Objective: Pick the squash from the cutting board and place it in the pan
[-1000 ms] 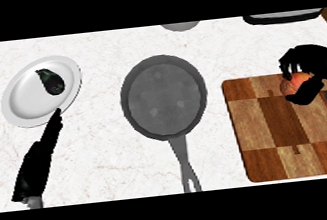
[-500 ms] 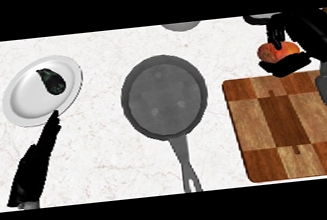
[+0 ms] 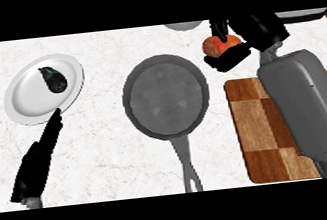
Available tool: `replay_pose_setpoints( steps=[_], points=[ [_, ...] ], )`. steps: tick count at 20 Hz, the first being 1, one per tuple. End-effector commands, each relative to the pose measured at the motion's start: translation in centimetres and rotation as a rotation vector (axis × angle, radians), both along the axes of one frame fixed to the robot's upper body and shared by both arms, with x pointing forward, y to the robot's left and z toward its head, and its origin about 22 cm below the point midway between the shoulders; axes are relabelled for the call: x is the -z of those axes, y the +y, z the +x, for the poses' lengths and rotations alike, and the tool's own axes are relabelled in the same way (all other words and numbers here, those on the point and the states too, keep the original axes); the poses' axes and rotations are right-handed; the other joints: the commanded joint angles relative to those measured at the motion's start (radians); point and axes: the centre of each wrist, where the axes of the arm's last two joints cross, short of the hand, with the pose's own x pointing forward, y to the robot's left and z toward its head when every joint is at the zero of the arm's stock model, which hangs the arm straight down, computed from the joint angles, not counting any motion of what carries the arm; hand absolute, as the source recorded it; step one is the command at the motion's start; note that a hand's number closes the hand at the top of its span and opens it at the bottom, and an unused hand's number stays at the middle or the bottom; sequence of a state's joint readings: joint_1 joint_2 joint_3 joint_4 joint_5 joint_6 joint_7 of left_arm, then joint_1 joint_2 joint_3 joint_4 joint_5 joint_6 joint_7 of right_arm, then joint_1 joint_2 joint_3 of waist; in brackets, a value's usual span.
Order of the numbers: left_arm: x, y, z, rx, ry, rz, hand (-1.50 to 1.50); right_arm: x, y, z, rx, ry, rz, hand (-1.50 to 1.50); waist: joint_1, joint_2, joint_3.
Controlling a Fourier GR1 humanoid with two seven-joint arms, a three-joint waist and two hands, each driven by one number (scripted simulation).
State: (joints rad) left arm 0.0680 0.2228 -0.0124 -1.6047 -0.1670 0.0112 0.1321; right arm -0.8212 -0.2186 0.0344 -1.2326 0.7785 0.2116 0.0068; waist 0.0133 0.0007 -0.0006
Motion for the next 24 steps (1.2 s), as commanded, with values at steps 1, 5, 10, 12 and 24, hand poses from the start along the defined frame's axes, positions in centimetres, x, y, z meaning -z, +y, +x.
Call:
replay_pose_setpoints(
  steps=[1,5,10,12,24],
  points=[
    [-0.1,-1.4,0.0,0.0,0.015,-0.005,0.0,1.2,5.8,0.8,-0.042,0.079,0.036,1.5,0.009,0.003,0.001],
    [0.6,1.0,-0.5,0.015,-0.008,0.0,0.0,3.6,9.0,1.8,-0.07,0.157,0.078,1.5,0.015,0.006,0.0],
    [-1.3,-0.5,1.3,0.022,-0.021,0.009,0.0,6.5,11.5,2.5,-0.046,0.209,-0.001,1.5,0.034,0.01,0.0],
    [-0.3,-1.4,0.7,0.035,-0.024,0.017,0.0,8.3,12.1,2.1,-0.047,0.234,-0.079,1.5,0.041,0.01,0.0],
    [-1.7,-1.8,3.4,0.105,-0.047,0.009,0.0,12.4,9.9,2.7,0.008,0.689,0.227,-1.5,0.116,0.028,0.001]
  ],
)
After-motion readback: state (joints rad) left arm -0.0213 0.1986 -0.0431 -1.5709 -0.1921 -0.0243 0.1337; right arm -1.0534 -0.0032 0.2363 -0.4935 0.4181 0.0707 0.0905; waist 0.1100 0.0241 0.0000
